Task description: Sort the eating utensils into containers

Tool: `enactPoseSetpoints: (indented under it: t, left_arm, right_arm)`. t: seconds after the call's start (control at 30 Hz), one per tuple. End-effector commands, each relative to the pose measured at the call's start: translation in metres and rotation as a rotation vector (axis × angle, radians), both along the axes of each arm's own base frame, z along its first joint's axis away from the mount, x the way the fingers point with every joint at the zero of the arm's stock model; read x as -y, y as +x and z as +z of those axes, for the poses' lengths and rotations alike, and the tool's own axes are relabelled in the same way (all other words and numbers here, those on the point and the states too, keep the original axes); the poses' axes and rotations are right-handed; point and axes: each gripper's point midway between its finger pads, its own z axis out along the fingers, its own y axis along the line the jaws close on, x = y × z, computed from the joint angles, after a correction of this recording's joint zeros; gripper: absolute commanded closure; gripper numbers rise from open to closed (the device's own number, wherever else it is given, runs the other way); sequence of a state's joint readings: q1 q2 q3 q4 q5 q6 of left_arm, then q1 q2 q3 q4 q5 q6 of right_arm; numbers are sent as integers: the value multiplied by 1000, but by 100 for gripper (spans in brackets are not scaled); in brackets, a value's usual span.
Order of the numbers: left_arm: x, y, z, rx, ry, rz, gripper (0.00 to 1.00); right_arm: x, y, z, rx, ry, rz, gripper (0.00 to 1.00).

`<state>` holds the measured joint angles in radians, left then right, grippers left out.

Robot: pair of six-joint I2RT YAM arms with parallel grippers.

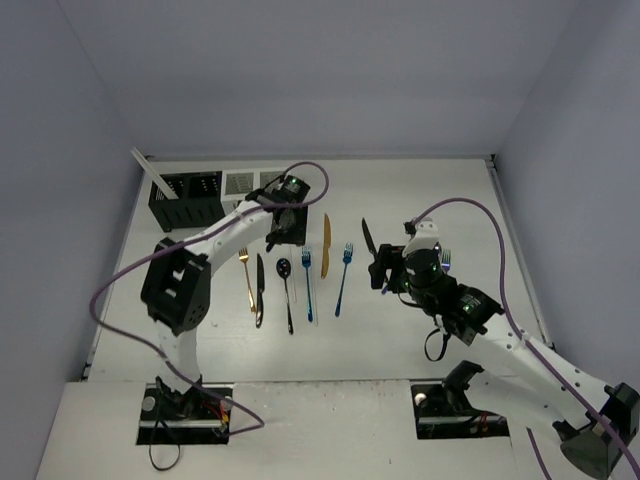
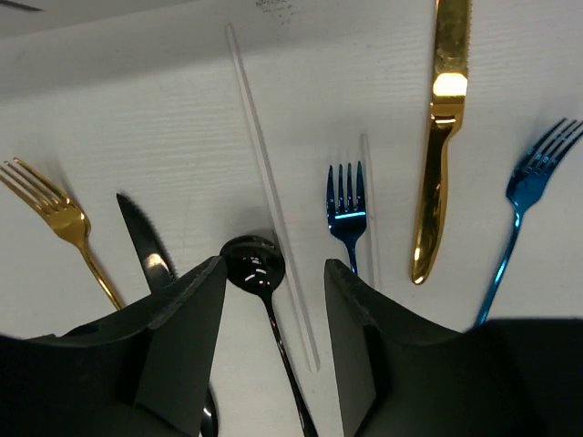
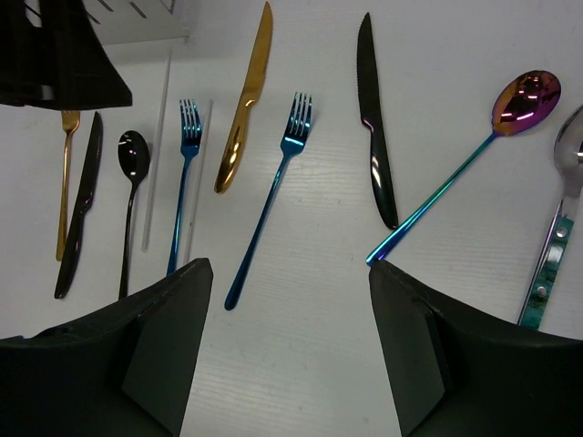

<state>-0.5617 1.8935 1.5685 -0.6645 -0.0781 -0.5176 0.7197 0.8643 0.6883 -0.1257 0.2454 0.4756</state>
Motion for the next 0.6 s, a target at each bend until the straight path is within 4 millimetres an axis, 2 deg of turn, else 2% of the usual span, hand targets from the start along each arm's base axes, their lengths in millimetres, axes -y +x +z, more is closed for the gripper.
enactPoseSetpoints:
  t: [0.0,0.2,0.4,0.57]
  left_arm:
    - [6,22,10,17,-3,29,59]
    - [2,34,-14,-32,21,70,63]
    - [-5,32,-38,-96,29,90,64]
    - [-2,29,-54,-137,27,84,69]
  right_arm:
    - [-2,1,9,22,45,-8,33]
    - [2,-1,6,25,37,-9,33]
    - [4,-1,3,21,21,-15,32]
    - [4,0,2,20,13,-17,32]
